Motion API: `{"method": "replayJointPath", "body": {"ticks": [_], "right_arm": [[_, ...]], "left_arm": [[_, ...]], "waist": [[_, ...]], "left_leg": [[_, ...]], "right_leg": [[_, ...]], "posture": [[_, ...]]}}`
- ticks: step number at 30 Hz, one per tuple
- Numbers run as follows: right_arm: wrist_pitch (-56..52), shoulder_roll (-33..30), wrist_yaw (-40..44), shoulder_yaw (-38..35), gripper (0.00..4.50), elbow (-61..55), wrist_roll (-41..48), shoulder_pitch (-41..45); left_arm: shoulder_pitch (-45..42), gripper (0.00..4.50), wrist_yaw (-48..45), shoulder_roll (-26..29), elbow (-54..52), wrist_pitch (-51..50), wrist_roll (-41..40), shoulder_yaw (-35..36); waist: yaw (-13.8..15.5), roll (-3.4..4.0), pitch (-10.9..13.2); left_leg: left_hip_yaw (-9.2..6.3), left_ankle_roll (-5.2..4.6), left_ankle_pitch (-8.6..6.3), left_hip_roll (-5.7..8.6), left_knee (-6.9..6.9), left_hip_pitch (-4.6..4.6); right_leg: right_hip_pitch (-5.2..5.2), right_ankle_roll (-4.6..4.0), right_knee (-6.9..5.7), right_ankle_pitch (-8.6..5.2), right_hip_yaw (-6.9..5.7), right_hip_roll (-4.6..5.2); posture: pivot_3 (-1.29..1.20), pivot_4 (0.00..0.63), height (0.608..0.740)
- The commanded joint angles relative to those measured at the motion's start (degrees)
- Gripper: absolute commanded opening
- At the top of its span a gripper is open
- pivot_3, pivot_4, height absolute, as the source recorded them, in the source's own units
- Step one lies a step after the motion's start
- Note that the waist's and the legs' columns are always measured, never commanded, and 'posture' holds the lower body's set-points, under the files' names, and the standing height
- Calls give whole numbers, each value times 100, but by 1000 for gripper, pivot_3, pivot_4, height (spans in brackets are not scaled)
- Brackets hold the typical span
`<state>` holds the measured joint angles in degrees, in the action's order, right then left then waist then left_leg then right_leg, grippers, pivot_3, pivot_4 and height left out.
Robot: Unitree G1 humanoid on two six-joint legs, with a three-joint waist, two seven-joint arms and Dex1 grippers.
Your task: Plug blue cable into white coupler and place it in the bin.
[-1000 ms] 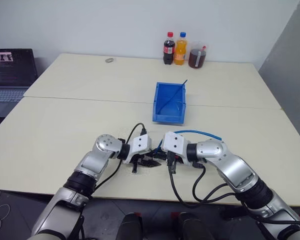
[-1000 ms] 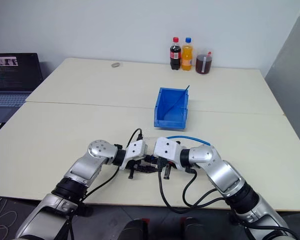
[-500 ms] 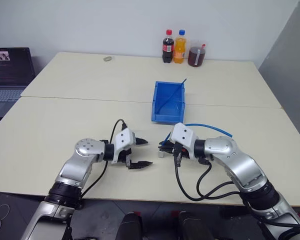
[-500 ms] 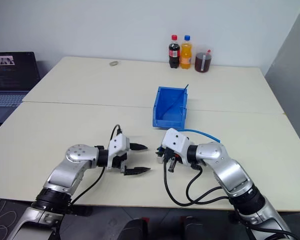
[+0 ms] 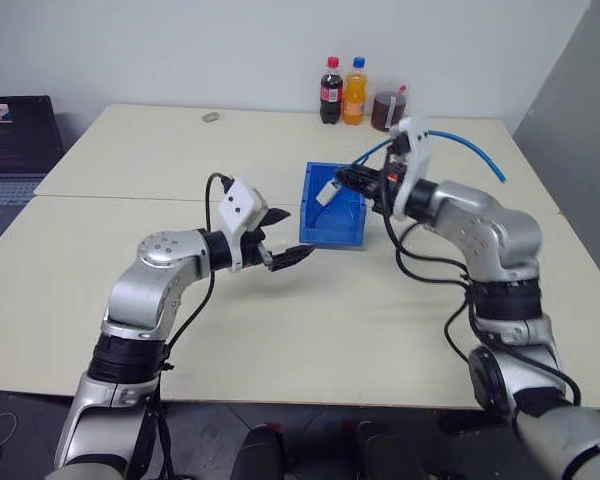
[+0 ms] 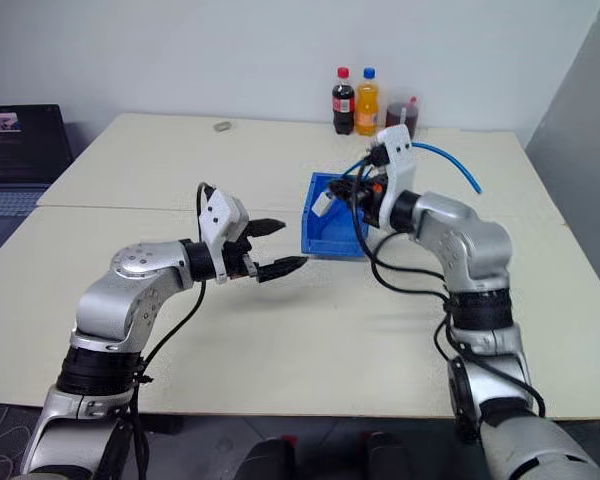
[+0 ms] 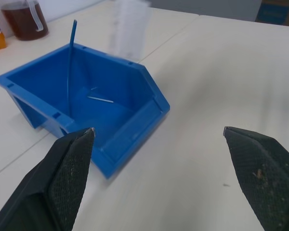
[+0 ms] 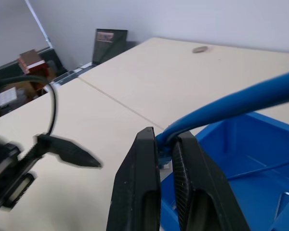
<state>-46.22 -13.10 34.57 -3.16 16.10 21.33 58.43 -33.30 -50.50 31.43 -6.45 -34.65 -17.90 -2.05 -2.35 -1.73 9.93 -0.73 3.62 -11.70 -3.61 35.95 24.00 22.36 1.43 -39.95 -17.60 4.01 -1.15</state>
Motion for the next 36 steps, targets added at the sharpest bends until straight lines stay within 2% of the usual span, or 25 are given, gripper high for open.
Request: {"method": "replayJointPath", "body": {"ticks": [1,4,6,7,10,12,16,17,19,20,24,26,29,31,33,36], "right_arm": [[600,-169,380,260,778,1582,-392,849],[903,-369,728,490,1431,2538,-698,1319],[1098,-579,1068,669,2052,3119,-917,1652],[1206,-734,1332,844,2136,3319,-1092,1786],[1433,-1261,2268,1389,2948,3540,-1552,1976],[1522,-1386,2581,1516,3440,3623,-1666,2022],[1814,-2006,3830,2001,4318,3091,-1967,1772],[1993,-2237,4153,2072,4462,2744,-1978,1566],[1698,-2526,4442,1857,4462,1889,-1640,1118],[1562,-2583,4343,1660,4462,1527,-1492,900],[1151,-2490,3110,672,4462,368,-1170,-22],[531,-2220,2355,0,4462,-640,-883,-776],[-117,-1466,992,-781,4462,-2197,-740,-1978],[-420,-1025,385,-927,4462,-2935,-713,-2472],[-625,-741,115,-849,4462,-3462,-618,-2817],[-559,-596,-91,-564,4462,-3620,-612,-3002]], "left_arm": [[-97,4500,23,76,-147,113,47,-74],[-94,4500,29,67,-161,136,51,-106],[-80,4500,45,70,-175,144,46,-118],[-68,4500,60,83,-172,159,59,-115],[-20,4500,92,153,-115,194,88,-48],[-10,4500,109,177,-87,213,97,-35],[-9,4500,146,291,135,319,156,48],[-19,4500,168,320,231,333,143,133],[-26,4500,236,408,440,429,142,315],[-36,4500,303,463,554,471,184,381],[85,4500,500,605,672,712,232,691],[200,4500,645,716,742,816,347,830],[284,4500,918,759,847,774,355,1066],[338,4500,1000,744,807,769,344,1101],[371,4500,1075,705,767,715,312,1120],[348,4500,1097,632,771,640,220,1102]], "waist": [[2,0,0],[3,4,3],[24,4,4],[40,4,4],[73,11,11],[69,11,12],[43,19,16],[47,21,18],[57,25,20],[56,25,20],[25,25,22],[44,25,21],[67,19,16],[67,19,16],[66,26,23],[56,26,23]], "left_leg": [[-1,0,0,0,-4,3],[4,1,-2,3,-6,16],[3,1,-2,5,-4,47],[5,2,-2,6,-1,52],[9,2,-1,10,4,88],[10,2,-1,13,3,88],[12,2,-1,9,1,87],[12,2,-1,8,1,86],[11,2,-1,8,1,86],[5,2,-1,8,4,87],[6,2,-1,4,3,85],[3,3,-1,4,9,86],[-2,3,0,7,6,85],[-12,4,0,3,8,86],[-9,5,0,6,10,88],[-1,6,1,13,16,84]], "right_leg": [[0,-2,3,-1,-2,1],[13,-10,5,-5,-2,7],[41,-11,5,-5,-6,12],[49,-11,3,-5,-4,12],[90,-12,-5,-4,-3,17],[89,-12,-2,-4,-4,19],[90,-12,-2,-4,-3,18],[90,-12,-3,-4,-3,17],[90,-12,-3,-4,-4,16],[89,-12,-5,-4,-10,16],[88,-12,-7,-4,-4,15],[88,-12,-14,-4,-6,16],[84,-12,-13,-4,-9,18],[79,-12,-16,-4,-17,17],[82,-12,-21,-4,-13,18],[83,-4,-28,0,-5,21]], "posture": [[0,150,740],[0,150,740],[0,150,740],[0,150,740],[0,150,740],[0,150,740],[0,150,740],[0,150,740],[0,150,740],[0,150,740],[0,150,740],[0,150,740],[0,150,740],[0,150,740],[0,150,740],[0,150,740]]}}
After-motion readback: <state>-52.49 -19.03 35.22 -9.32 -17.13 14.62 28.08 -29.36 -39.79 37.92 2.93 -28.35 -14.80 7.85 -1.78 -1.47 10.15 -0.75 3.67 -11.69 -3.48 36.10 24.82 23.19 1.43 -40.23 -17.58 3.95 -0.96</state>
